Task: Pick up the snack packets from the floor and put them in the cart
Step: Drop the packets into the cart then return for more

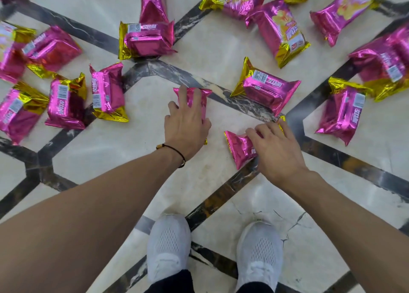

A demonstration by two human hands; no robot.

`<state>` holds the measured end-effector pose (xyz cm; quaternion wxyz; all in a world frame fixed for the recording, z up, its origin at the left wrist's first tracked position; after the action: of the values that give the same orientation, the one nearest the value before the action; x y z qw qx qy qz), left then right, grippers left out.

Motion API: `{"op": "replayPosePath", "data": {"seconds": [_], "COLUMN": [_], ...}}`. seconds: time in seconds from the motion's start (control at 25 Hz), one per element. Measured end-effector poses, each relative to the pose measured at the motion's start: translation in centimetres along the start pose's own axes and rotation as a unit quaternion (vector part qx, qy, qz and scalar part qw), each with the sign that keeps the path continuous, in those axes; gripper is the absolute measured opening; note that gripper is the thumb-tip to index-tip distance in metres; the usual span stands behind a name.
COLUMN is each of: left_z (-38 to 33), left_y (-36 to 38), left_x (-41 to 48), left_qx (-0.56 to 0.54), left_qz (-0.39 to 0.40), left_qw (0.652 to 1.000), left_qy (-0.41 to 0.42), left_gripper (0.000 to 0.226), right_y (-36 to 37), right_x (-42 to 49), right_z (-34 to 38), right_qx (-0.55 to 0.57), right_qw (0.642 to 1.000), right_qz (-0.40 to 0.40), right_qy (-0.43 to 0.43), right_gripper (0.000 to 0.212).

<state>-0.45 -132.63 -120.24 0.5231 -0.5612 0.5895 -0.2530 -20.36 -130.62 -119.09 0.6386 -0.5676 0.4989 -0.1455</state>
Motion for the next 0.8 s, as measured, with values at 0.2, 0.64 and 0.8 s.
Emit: {"op": "replayPosePath", "data": {"seconds": [0.2, 0.64, 0.8], "left_z": [-0.1, -6.9, -12.8], "left_y": [-1.4, -22.6, -36.1], "left_x": [-1.0, -6.4, -8.7], "left_qx": [-0.011, -0.096, -0.096], "left_qz": [-0.001, -0.075, -0.114], "left_qw": [0.999, 0.991, 0.985], "left_qy": [0.032, 0.060, 0.087], "left_gripper": [0.063, 0.064, 0.064], "right_y": [-1.0, -22.2, -35.1], "right_x": [-0.6, -8.7, -13.1], "right_z": [-0.5, -5.7, -8.4], "right_qx": [0.032, 0.203, 0.222], "right_qw": [0.999, 0.945, 0.917], "right_qz": [0.001, -0.144, -0.193], "right_qy": [0.043, 0.214, 0.268], "right_gripper": [0.060, 0.044, 0.042]}}
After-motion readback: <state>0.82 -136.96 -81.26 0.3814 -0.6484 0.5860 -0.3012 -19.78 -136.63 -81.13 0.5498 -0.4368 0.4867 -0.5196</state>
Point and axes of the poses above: each hand's wrist, its own x-axis towards the middle knuckle, its own y-axis out of the palm, z = x × y, the point moved 6 cm from there along x, towards the middle knuckle, and after that the axes turned 9 degrees about -x, right-handed, at the moved point
